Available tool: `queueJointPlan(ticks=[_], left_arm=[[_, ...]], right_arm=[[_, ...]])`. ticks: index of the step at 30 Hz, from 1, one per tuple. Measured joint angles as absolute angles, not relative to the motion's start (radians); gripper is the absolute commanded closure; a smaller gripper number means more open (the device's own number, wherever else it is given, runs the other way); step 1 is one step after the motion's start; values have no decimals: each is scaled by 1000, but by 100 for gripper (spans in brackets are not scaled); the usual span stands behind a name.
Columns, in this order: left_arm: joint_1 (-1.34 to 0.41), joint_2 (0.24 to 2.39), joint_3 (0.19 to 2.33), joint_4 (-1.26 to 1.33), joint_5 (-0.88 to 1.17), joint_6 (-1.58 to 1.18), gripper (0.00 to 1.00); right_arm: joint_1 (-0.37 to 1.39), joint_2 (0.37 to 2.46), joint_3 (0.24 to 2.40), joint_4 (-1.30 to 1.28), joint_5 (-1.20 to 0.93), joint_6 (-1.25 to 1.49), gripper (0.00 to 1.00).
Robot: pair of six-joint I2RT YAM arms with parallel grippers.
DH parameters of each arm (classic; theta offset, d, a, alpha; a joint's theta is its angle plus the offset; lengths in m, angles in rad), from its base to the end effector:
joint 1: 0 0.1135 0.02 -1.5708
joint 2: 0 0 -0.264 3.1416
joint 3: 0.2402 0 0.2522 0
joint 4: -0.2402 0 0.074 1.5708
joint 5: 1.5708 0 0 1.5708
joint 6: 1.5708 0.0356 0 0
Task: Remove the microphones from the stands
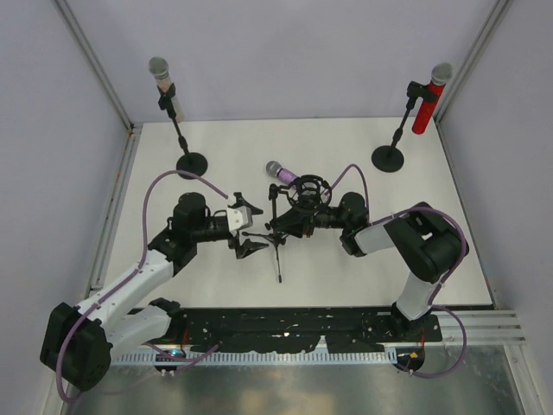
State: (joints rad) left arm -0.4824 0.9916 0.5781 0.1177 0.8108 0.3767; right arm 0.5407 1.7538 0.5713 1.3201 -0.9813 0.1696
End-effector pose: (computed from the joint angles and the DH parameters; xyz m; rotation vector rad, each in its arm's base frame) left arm 0.1813 -0.1241 0.2622 1.2439 1.3697 -0.8247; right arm 0.2499 0.1845 0.1819 -1.0954 1.2101 1.2524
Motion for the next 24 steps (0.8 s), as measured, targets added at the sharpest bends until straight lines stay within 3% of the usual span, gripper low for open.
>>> queueJointPlan(ticks=[24], left_arm=[[-534,1048,587,12,872,490,12]], right_arm=[[535,1754,569,1320,-995,169,72]])
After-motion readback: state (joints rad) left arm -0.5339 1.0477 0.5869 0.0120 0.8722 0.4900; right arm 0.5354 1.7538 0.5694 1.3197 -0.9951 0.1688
